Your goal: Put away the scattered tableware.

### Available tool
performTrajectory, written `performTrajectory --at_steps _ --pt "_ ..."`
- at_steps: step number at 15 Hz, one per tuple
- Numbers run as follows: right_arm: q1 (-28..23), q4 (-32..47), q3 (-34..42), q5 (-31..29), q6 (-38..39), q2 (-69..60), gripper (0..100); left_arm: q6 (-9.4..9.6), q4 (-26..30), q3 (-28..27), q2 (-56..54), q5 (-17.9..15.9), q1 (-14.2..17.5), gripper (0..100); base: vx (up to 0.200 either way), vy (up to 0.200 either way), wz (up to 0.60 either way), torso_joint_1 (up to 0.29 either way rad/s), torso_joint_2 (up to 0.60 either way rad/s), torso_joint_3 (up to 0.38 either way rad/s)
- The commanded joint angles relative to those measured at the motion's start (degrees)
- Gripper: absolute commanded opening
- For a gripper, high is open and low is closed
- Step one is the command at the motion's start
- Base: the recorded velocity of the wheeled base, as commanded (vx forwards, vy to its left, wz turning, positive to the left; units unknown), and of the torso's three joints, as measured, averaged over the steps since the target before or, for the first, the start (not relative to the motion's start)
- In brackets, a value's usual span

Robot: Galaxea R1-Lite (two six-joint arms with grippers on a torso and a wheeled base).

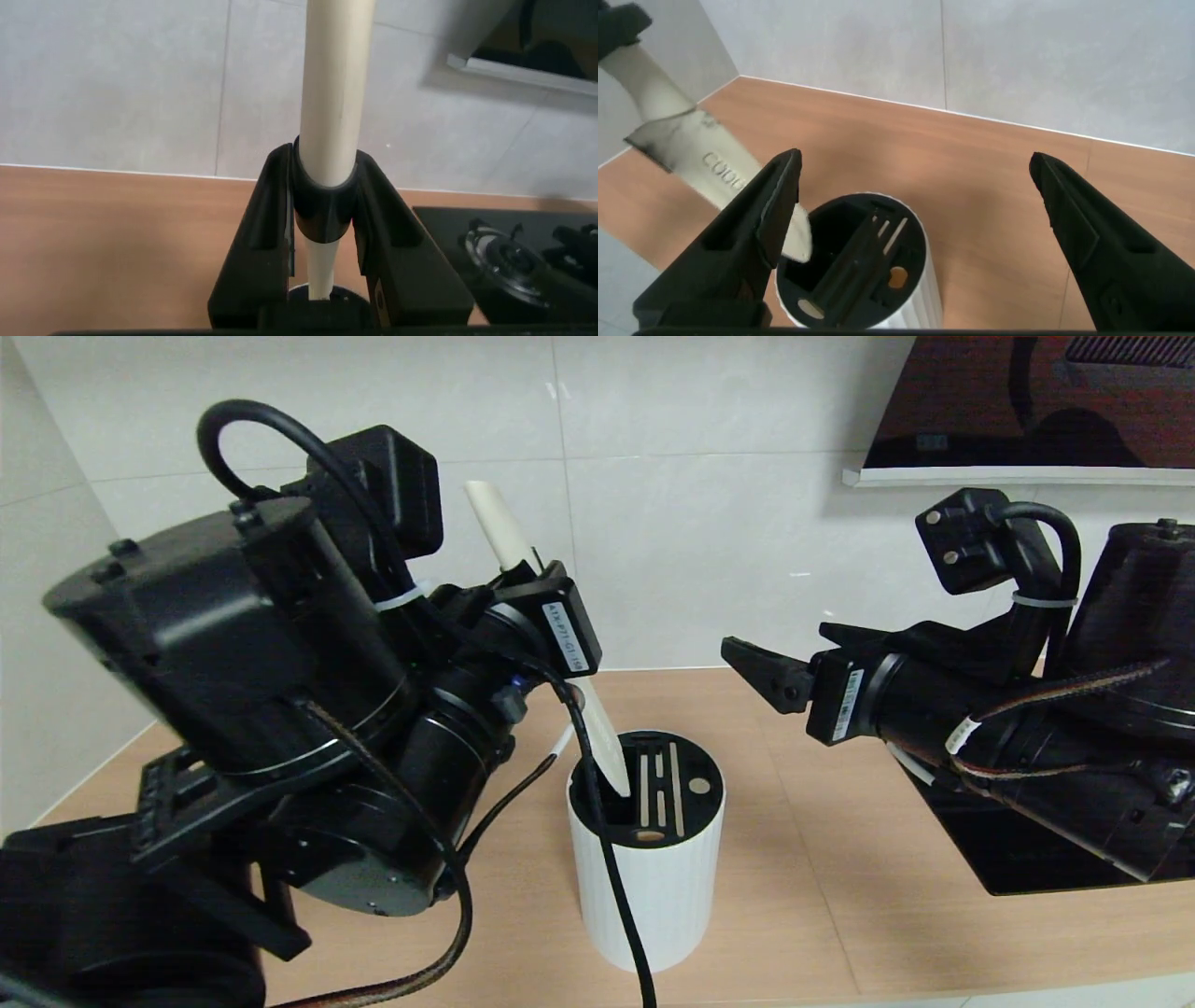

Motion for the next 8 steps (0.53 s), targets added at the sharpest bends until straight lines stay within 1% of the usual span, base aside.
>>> performTrajectory --at_steps 1,5,8 --pt "0.1 0.0 0.1 0.0 -0.1 0.0 100 0.09 -0.3 0.4 2.3 0.0 0.0 0 0.0 0.0 0.0 0.0 0.0 0.0" --pt "0.1 -0.1 0.2 0.0 -0.1 0.0 100 0.09 -0.4 1.1 2.5 -0.1 -0.2 0 0.0 0.0 0.0 0.0 0.0 0.0" --pt "0.1 -0.1 0.4 0.0 -0.1 0.0 100 -0.17 -0.7 1.5 5.2 -0.1 -0.6 0 0.0 0.0 0.0 0.0 0.0 0.0"
